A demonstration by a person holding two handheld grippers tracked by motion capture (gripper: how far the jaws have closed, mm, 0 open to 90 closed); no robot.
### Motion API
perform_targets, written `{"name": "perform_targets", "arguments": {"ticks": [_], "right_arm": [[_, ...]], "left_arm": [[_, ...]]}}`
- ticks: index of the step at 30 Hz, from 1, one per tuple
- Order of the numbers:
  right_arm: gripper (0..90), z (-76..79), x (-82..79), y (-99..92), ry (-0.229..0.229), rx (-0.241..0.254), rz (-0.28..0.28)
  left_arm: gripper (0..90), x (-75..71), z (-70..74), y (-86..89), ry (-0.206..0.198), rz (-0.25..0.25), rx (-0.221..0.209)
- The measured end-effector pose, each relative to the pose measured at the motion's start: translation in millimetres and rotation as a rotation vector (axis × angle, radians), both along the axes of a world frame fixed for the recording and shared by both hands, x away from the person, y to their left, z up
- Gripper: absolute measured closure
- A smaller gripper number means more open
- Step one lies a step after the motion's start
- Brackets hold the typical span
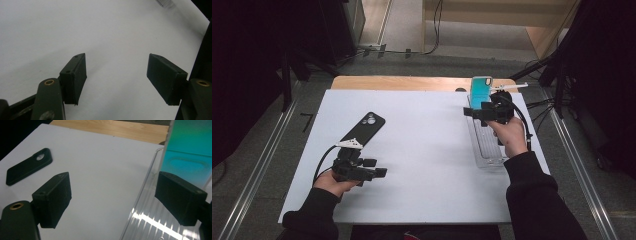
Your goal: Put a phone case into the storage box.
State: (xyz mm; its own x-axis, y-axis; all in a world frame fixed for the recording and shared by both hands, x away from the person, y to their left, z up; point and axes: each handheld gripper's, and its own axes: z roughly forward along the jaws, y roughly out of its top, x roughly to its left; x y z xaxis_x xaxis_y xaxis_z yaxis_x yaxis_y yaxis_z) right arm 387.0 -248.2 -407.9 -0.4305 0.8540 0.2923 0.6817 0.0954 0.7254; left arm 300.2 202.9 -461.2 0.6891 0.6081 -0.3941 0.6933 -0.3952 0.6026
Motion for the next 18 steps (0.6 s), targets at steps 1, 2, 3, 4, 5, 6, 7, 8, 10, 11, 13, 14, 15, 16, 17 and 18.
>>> {"name": "perform_targets", "arguments": {"ticks": [1, 2, 3, 4, 5, 6, 7, 8, 10, 11, 13, 14, 15, 16, 17, 18], "right_arm": [[12.3, -0.6, -2.8, 1.6, 0.000, 0.005, 0.012], [12.6, -1.0, -5.3, 3.2, 0.004, -0.001, 0.025], [12.6, -1.4, -7.7, 4.6, 0.007, -0.003, 0.039], [12.7, -1.7, -10.0, 5.5, 0.013, -0.006, 0.052], [13.1, -2.2, -12.7, 6.3, 0.019, -0.005, 0.060], [14.5, -2.8, -14.1, 6.6, 0.019, -0.002, 0.068], [16.7, -3.3, -16.2, 6.9, 0.021, 0.002, 0.074], [18.0, -3.9, -18.3, 7.3, 0.025, 0.006, 0.080], [19.1, -4.5, -22.9, 8.9, 0.035, -0.001, 0.101], [20.0, -4.8, -25.4, 10.1, 0.032, -0.006, 0.116], [21.2, -5.2, -31.0, 12.5, 0.037, -0.002, 0.142], [21.4, -5.5, -34.0, 13.7, 0.038, 0.001, 0.153], [21.8, -5.8, -37.0, 14.7, 0.038, 0.006, 0.166], [22.3, -6.1, -40.2, 16.0, 0.039, 0.010, 0.177], [22.5, -6.4, -43.1, 17.0, 0.036, 0.004, 0.187], [22.6, -7.1, -45.8, 17.9, 0.031, -0.004, 0.197]], "left_arm": [[32.4, 0.2, 0.1, 0.0, 0.000, 0.000, -0.005], [32.4, 0.4, 0.5, 0.1, -0.001, -0.001, -0.004], [32.3, 0.5, 0.9, 0.2, -0.001, -0.002, -0.006], [32.4, 0.5, 1.3, 0.3, -0.002, -0.002, -0.008], [32.4, 0.5, 1.5, 0.4, -0.002, -0.003, -0.009], [32.4, 0.6, 1.7, 0.6, -0.001, -0.004, -0.010], [32.3, 0.7, 1.9, 0.9, -0.002, -0.005, -0.009], [32.3, 0.7, 2.1, 1.0, -0.001, -0.005, -0.010], [32.3, 0.7, 2.4, 1.3, -0.001, -0.005, -0.011], [32.3, 0.7, 2.4, 1.4, -0.001, -0.006, -0.010], [32.3, 0.7, 2.6, 1.3, 0.000, -0.006, -0.012], [32.3, 0.7, 2.7, 1.3, 0.000, -0.006, -0.013], [32.3, 0.7, 2.7, 1.2, 0.000, -0.007, -0.015], [32.3, 0.6, 3.0, 1.1, 0.000, -0.008, -0.015], [32.3, 0.5, 3.2, 1.1, 0.000, -0.008, -0.015], [32.3, 0.3, 3.3, 1.0, -0.001, -0.006, -0.016]]}}
